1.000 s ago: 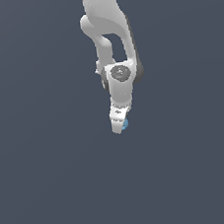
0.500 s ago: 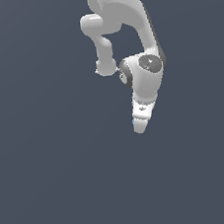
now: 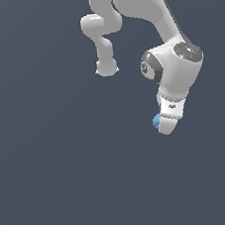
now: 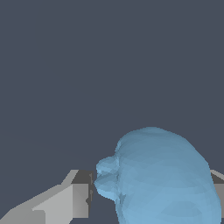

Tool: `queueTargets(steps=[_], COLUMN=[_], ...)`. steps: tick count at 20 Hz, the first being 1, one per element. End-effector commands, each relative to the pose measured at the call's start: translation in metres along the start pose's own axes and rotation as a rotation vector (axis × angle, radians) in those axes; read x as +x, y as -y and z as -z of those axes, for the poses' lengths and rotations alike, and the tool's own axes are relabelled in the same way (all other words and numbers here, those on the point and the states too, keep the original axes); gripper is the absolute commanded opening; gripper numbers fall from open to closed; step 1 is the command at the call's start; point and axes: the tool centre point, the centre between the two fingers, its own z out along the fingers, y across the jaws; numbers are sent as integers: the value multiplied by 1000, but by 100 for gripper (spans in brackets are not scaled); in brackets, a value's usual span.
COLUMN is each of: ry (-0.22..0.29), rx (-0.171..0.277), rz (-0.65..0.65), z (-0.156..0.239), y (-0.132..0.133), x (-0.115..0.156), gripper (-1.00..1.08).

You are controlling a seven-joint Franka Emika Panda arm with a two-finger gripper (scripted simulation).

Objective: Pick up the object and move it to a goal position.

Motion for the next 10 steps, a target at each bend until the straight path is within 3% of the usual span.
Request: queueTargets(steps=[1, 10], ry=[1, 1], rx=[1, 1], rz=[-2, -2], z=[6, 16], y=[-2, -5], x=[12, 33], gripper=[-100, -100])
